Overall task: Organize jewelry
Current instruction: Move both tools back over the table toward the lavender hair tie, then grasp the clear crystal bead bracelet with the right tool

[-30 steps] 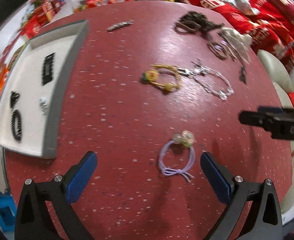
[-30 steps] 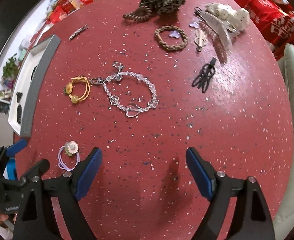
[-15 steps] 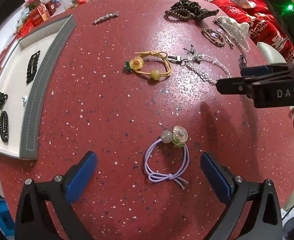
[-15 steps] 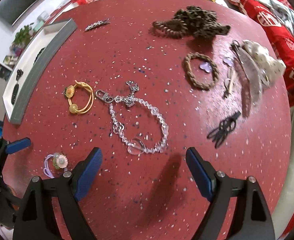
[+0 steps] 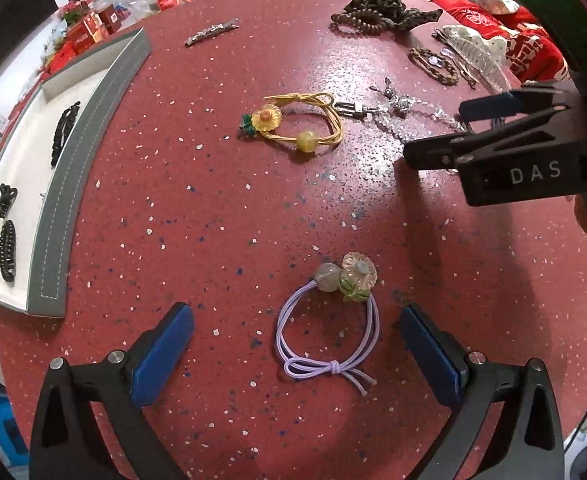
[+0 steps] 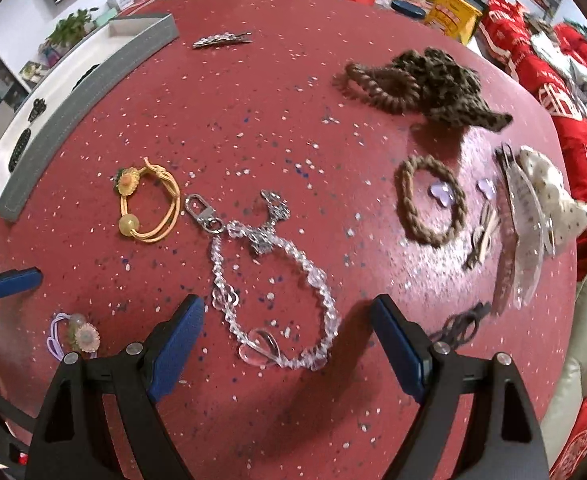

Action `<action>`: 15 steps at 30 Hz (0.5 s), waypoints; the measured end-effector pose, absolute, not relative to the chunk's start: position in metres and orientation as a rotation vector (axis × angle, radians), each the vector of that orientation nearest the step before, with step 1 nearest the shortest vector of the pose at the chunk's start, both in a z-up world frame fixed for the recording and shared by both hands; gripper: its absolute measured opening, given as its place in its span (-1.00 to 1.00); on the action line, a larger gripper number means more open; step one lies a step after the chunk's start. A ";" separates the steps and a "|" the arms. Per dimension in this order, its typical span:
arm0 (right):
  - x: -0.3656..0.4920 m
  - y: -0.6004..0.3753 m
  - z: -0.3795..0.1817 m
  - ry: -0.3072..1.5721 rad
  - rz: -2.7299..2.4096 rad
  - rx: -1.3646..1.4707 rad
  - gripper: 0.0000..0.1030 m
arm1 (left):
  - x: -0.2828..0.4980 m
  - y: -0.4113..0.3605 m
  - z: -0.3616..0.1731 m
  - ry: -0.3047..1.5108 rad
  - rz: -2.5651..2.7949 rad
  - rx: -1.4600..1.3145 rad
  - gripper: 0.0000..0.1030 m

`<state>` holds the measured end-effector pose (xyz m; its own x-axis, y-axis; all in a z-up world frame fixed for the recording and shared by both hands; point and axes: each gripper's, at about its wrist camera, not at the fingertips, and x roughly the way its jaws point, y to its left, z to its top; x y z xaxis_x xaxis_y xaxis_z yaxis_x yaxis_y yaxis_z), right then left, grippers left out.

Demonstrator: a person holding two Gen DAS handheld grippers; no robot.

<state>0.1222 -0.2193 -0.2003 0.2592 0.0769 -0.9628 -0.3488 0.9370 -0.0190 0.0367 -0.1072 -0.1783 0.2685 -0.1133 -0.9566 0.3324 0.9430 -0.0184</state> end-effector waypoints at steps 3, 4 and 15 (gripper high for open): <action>0.125 -0.213 -0.202 1.269 0.304 -0.256 0.70 | 0.035 -0.111 -0.179 1.259 -0.301 0.196 1.00; 0.123 -0.212 -0.201 1.268 0.302 -0.257 0.71 | 0.034 -0.112 -0.179 1.258 -0.301 0.196 1.00; 0.109 -0.207 -0.199 1.271 0.285 -0.240 0.49 | 0.024 -0.130 -0.172 1.252 -0.354 0.223 0.39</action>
